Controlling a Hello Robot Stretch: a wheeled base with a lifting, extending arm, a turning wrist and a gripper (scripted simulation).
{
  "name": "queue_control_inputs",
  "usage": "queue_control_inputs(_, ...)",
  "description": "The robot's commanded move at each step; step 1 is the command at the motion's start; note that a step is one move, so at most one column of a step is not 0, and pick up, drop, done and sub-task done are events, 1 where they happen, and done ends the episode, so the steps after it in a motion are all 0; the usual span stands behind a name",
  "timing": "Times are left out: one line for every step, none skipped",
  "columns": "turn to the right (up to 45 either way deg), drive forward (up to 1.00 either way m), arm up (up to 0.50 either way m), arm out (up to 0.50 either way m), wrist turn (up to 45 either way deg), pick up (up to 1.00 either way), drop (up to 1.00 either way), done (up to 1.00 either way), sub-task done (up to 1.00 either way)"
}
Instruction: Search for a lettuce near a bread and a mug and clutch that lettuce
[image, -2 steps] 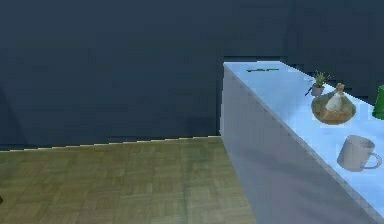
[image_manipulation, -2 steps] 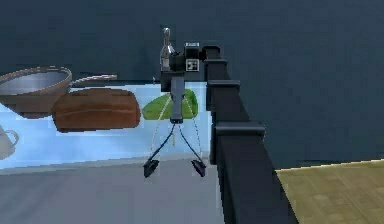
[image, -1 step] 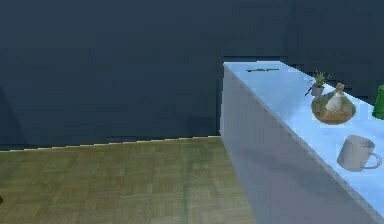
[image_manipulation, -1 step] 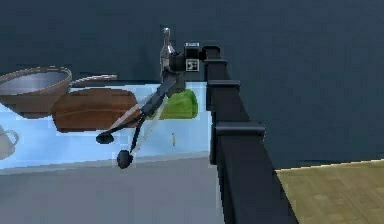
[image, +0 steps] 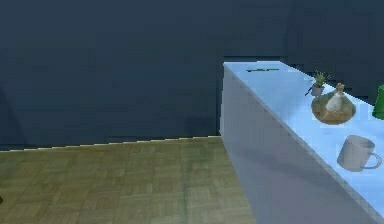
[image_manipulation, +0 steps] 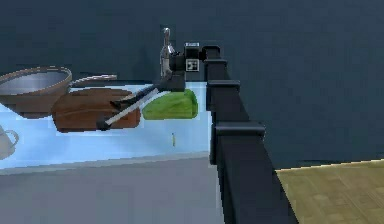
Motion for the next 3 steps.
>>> queue_control_inputs(0.0,0.00,0.00,0.00,45.0,0.00,0.00,0.00,0.00)
queue_control_inputs(0.0,0.00,0.00,0.00,39.0,0.00,0.00,0.00,0.00)
queue_control_inputs(0.0,0.00,-0.10,0.00,0.0,0.00,0.00,0.00,0.00)
